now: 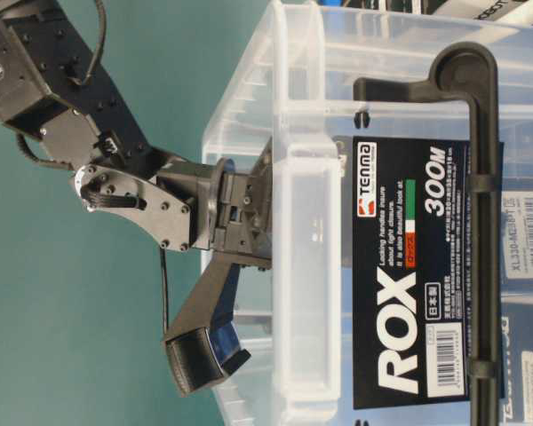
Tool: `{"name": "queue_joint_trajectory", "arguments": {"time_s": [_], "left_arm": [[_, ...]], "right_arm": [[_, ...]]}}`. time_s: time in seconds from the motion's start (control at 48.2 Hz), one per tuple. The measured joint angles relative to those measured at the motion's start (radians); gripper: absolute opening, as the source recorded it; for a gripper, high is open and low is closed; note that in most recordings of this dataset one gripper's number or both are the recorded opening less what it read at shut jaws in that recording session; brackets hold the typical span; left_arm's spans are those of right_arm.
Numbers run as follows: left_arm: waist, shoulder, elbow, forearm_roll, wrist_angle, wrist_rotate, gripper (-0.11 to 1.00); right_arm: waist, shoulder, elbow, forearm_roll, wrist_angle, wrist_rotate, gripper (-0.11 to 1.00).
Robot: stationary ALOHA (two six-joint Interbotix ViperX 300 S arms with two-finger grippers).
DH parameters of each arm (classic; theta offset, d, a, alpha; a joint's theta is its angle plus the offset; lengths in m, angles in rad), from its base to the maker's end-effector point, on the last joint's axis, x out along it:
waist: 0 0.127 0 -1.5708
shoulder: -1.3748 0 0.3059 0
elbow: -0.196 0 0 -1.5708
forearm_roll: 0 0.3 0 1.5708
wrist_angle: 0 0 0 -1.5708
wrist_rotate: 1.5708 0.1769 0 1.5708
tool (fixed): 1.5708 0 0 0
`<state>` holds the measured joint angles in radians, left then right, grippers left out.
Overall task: Pick the box from inside the plastic case
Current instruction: 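Carry the black box with the right gripper over the white tray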
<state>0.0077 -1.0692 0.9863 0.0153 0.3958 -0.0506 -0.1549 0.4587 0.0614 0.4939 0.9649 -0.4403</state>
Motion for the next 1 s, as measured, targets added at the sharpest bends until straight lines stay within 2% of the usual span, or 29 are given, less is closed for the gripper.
{"name": "queue_joint_trajectory", "arguments": {"time_s": [0.062,0.145,0.373,0.519,0.767,0.996], "left_arm": [[-0.002,0.000,0.000,-0.002,0.000,0.000,-0.04],[0.000,0.000,0.000,-0.002,0.000,0.000,-0.04],[0.000,-0.002,0.000,0.000,0.000,0.000,-0.04],[0.000,0.000,0.000,0.000,0.006,0.000,-0.04],[0.000,-0.003,0.000,-0.002,0.011,0.003,-0.04],[0.000,-0.003,-0.002,0.000,0.026,0.003,-0.04]], "right_arm": [[0.002,0.000,0.000,-0.008,-0.006,0.000,0.89],[0.003,-0.002,-0.002,-0.017,-0.008,0.000,0.74],[-0.017,-0.044,-0.009,-0.025,-0.008,0.006,0.70],[-0.052,-0.109,-0.035,-0.025,0.017,0.037,0.70],[-0.101,-0.256,-0.103,-0.025,0.138,0.091,0.70],[-0.161,-0.420,-0.120,-0.026,0.270,0.124,0.70]]}}
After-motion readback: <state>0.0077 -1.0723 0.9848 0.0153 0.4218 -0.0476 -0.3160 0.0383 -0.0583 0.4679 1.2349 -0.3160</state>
